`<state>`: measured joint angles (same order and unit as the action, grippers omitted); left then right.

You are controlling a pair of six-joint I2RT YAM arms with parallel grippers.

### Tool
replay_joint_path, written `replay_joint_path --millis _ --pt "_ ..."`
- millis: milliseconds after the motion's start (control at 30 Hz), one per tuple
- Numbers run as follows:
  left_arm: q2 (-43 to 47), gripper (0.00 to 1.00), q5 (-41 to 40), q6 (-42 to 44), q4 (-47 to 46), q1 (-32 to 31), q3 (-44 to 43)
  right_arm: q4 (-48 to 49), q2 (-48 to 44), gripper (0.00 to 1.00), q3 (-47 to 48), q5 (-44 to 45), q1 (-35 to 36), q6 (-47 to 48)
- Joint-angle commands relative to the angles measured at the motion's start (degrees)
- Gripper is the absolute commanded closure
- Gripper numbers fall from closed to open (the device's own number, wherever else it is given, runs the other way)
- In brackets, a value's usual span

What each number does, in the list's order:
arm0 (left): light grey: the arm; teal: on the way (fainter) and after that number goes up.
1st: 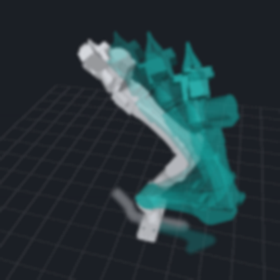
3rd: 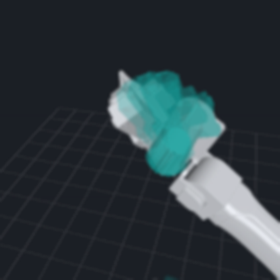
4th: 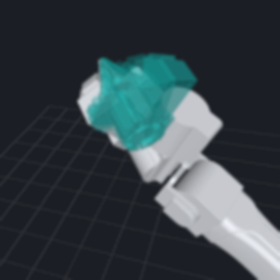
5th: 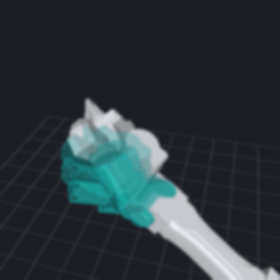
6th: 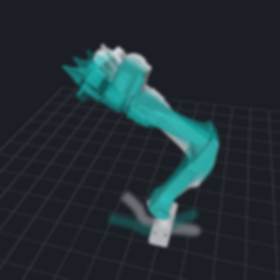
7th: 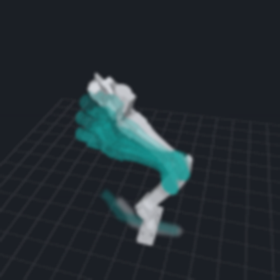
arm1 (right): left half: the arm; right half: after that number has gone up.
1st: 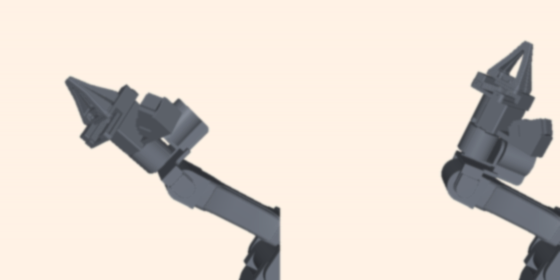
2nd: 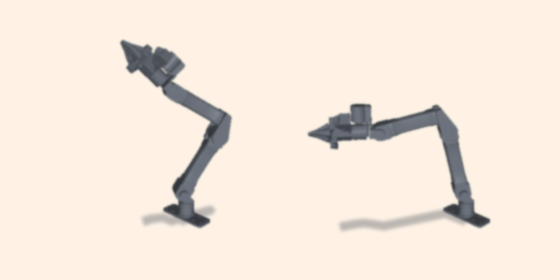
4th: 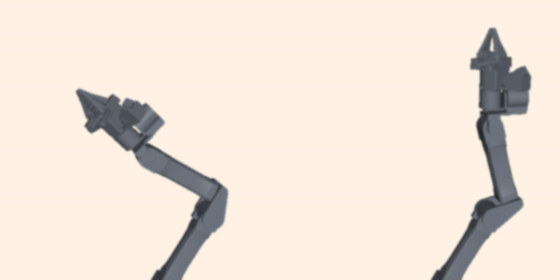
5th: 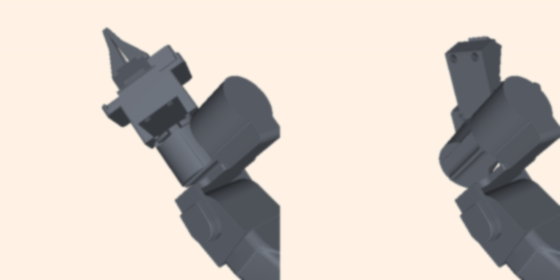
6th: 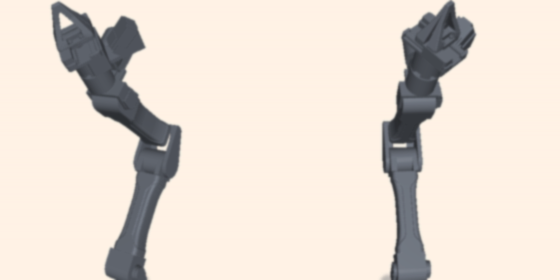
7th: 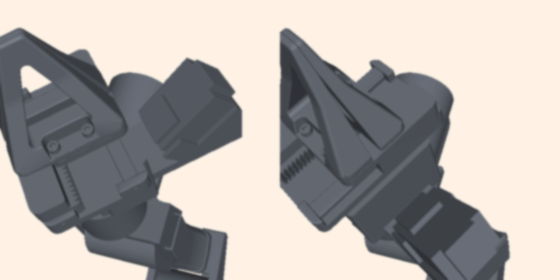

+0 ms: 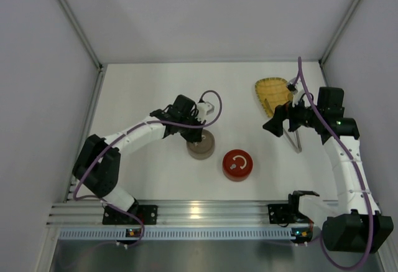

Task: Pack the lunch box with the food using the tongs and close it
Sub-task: Close the box lid on the packing box.

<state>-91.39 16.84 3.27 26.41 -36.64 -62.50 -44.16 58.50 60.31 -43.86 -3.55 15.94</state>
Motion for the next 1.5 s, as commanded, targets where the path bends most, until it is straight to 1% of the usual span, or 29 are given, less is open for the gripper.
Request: replay_joint_path --millis 0,100,167,200,233,300,400,467,567,700,767,833,933,1000,1133,1300,1333,1367,1433,1467 --pt "-5.2 1.00 0.3 0.3 -0.1 0.0 5.5 1.4 -0.6 0.01 0.1 -1.5 -0.5 0.8" --pt "-6.3 1.00 3.5 -0.1 0.0 0.3 5.8 1.3 -0.2 0.01 0.4 -1.8 -0.5 0.6" --pt "-8.4 1.00 6.6 0.2 1.1 1.7 5.5 1.3 0.0 0.01 0.6 -2.2 -0.5 0.6" --pt "-9.2 1.00 10.9 0.4 1.7 2.7 5.0 1.2 0.1 0.01 0.6 -2.2 -0.5 0.4" --pt "-11.1 1.00 12.7 0.9 3.5 3.2 4.6 1.2 -0.1 0.01 0.6 -2.3 -0.5 0.3" --pt "-12.2 1.00 14.9 1.2 4.7 3.6 4.1 1.2 -0.2 0.01 0.5 -2.4 -0.5 0.3" --pt "-13.7 1.00 16.0 3.2 7.5 3.9 3.3 0.8 -0.3 0.01 0.5 -2.3 -0.5 0.7" --pt "-14.6 1.00 16.6 6.3 10.7 3.9 2.3 0.3 -0.3 0.01 0.6 -2.4 -0.5 0.8" --pt "-13.7 1.00 14.9 10.1 12.5 3.9 2.0 0.0 -0.4 0.01 0.6 -2.3 -0.5 1.1" --pt "-9.8 1.00 10.2 14.8 15.0 3.9 2.9 0.0 -0.6 0.01 0.5 -2.4 -0.5 1.1" --pt "-7.3 1.00 8.7 19.0 16.5 3.9 3.7 0.0 -0.5 0.01 0.5 -2.6 -0.5 0.9" --pt "-4.3 1.00 7.7 22.9 18.2 3.7 4.1 0.2 -0.5 0.01 0.5 -2.8 -0.5 0.6" --pt "-1.6 1.00 6.5 26.4 20.0 3.5 4.5 0.7 -0.2 0.01 0.5 -3.3 -0.5 0.1" --pt "-0.9 1.00 5.8 26.7 19.9 2.7 4.3 1.0 -0.1 0.01 0.5 -3.4 -0.5 -0.3" --pt "-1.1 1.00 5.0 23.9 18.1 1.3 4.0 1.4 0.1 0.01 0.4 -3.7 -0.5 -0.7" --pt "0.6 1.00 1.3 19.7 12.4 -2.4 6.1 1.1 -0.1 0.00 0.3 -3.3 -0.5 -0.3" --pt "1.1 0.98 0.6 19.3 11.5 -2.9 6.9 1.0 -0.1 0.01 0.3 -3.2 -0.5 -0.2" --pt "1.8 0.94 0.0 19.0 10.2 -4.0 7.5 0.9 -0.2 0.01 0.3 -3.1 -0.5 -0.1" --pt "4.0 0.92 -1.7 19.2 9.8 -5.6 8.2 0.9 -0.1 0.01 0.2 -3.1 -0.5 0.0" --pt "4.7 0.90 -2.8 19.3 9.4 -7.5 9.0 1.2 -0.1 0.01 0.2 -3.1 -0.5 0.0"
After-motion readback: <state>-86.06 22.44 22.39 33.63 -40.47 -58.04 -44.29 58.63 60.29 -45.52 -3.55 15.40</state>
